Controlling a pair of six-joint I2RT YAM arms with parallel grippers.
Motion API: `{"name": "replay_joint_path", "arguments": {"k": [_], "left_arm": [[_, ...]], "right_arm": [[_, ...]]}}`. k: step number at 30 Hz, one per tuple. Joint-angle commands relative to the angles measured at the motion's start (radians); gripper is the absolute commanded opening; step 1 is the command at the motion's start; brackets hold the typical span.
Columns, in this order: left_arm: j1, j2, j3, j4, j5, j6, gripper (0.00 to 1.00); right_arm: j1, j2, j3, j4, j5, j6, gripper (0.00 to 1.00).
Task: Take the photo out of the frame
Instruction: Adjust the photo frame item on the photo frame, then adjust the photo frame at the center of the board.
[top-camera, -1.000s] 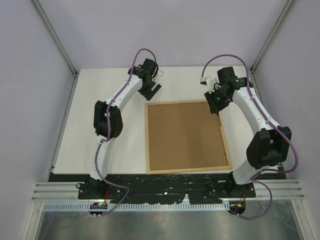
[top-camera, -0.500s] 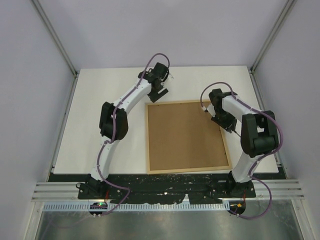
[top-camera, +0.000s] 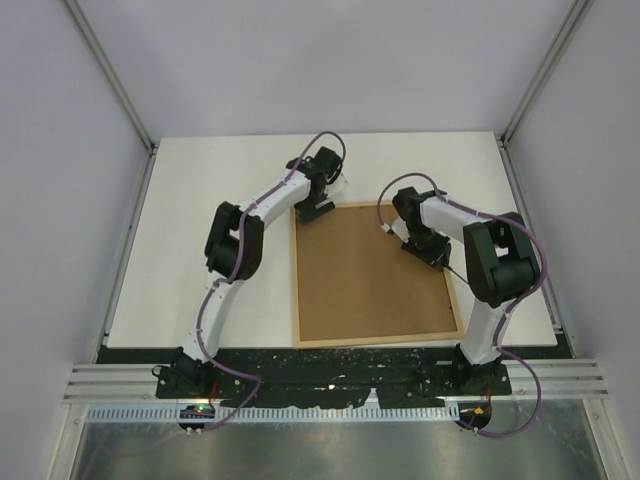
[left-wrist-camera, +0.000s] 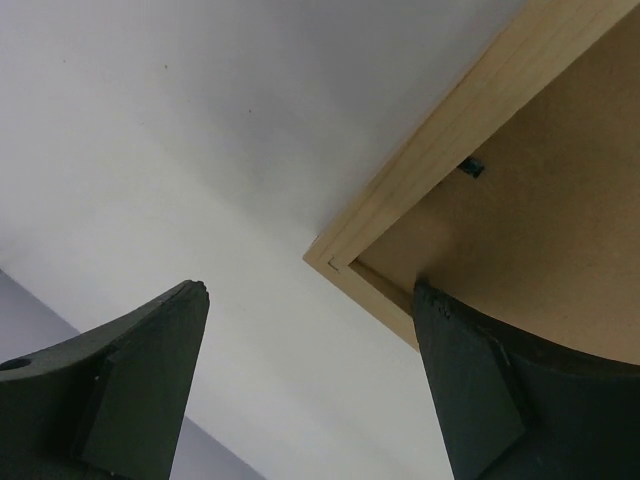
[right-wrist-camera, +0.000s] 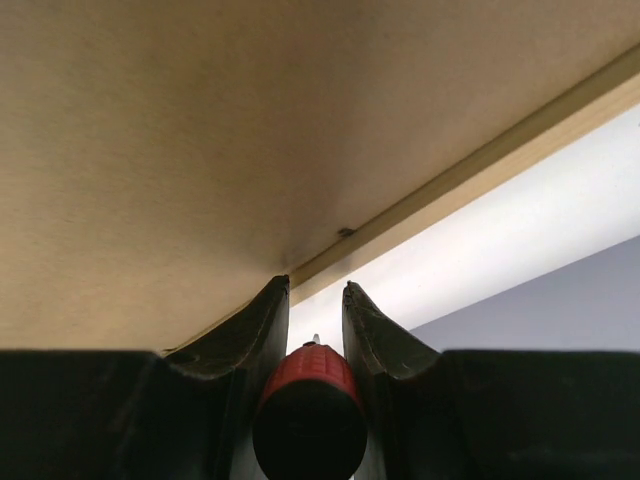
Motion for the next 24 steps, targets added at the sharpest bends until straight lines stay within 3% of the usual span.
{"name": "replay_joint_path", "arguments": {"k": [1,8,14,24], "left_arm": [[-0.002,-0.085,-0.097,0.021,-0.008,0.015,0.9],[-0.008,-0.15,-0.257,-0.003,-0.014,0.005,0.89],[-0.016,-0.225,-0.422,-0.042,-0.021,-0.017,0.88],[-0.027,-0.392,-0.697,-0.097,0.118,-0.138,0.87]], "right_arm": [[0.026,0.004,-0.005,0.016,-0.025,0.028,0.08],[0.019,0.056,-0.054,0.162,0.096,-0.008,0.08],[-0.03,0.128,0.046,0.248,0.167,-0.062,0.08],[-0.05,0.436,0.482,0.332,0.234,-0.226,0.08]]}}
